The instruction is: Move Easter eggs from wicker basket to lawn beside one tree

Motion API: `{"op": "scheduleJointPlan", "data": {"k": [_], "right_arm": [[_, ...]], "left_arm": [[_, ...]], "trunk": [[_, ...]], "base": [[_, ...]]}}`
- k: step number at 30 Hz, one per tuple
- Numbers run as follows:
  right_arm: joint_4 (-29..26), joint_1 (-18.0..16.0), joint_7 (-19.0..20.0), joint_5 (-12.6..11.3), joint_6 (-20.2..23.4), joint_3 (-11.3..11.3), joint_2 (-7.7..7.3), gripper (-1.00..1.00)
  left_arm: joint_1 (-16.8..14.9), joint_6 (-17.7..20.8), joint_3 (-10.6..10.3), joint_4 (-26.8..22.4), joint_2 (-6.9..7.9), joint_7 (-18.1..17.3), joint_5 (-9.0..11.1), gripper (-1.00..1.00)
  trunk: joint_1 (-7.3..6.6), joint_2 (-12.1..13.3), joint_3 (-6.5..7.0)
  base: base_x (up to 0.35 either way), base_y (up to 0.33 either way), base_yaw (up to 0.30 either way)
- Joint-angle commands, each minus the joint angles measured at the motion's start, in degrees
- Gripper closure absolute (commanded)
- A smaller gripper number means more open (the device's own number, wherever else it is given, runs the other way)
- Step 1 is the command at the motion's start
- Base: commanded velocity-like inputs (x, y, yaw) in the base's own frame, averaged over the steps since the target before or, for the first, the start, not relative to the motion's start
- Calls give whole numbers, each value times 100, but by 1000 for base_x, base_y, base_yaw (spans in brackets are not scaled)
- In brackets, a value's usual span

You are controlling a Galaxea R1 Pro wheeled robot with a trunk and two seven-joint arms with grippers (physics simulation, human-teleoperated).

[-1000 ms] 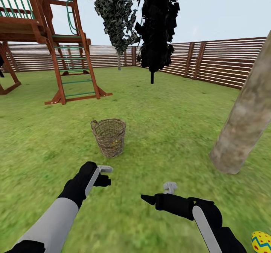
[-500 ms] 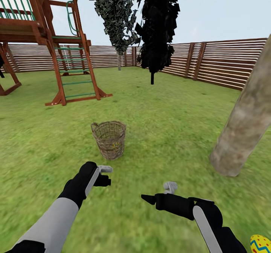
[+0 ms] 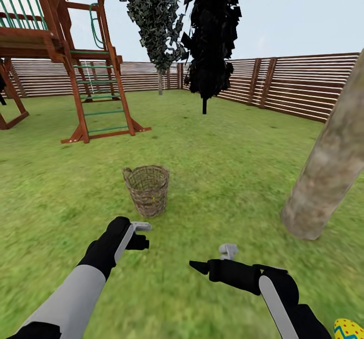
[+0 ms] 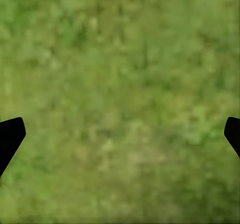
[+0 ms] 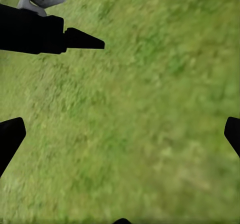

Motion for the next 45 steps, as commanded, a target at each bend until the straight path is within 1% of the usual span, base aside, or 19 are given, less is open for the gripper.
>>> {"op": "scheduleJointPlan", "data": {"k": [1,17,22,25,27,31,40,45], "right_arm": [[-2,-4,29,41,18,3,-3,-100],[84,-4,0,62,16,-32,-3,-100],[408,-23,-99,99,28,-25,4,-100],[723,-52,-264,104,29,-12,14,-100],[822,-63,-333,94,27,-7,23,-100],[943,-76,-415,106,26,1,33,-100],[1149,-91,-448,113,16,16,37,-100],[1178,-91,-426,81,15,-26,27,-100]], "left_arm": [[-3,21,-12,0,0,50,47,-100],[4,21,-24,-21,9,50,51,-100],[4,21,-18,-25,9,50,55,-100],[4,21,-21,-31,9,50,55,-100],[4,21,-22,-33,11,50,55,-100],[4,21,-23,-33,16,50,57,-100],[10,21,-6,-34,8,58,56,-100],[13,21,-11,-29,13,59,56,-100]], "trunk": [[-23,39,13],[-375,681,300],[-485,882,390],[-551,1002,444],[-595,1082,480],[-682,1243,552],[-880,1603,713],[-990,1804,803]], "base": [[0,0,0],[0,0,0],[0,0,0],[0,0,0],[0,0,0],[0,0,0],[0,0,0],[0,0,0]]}}
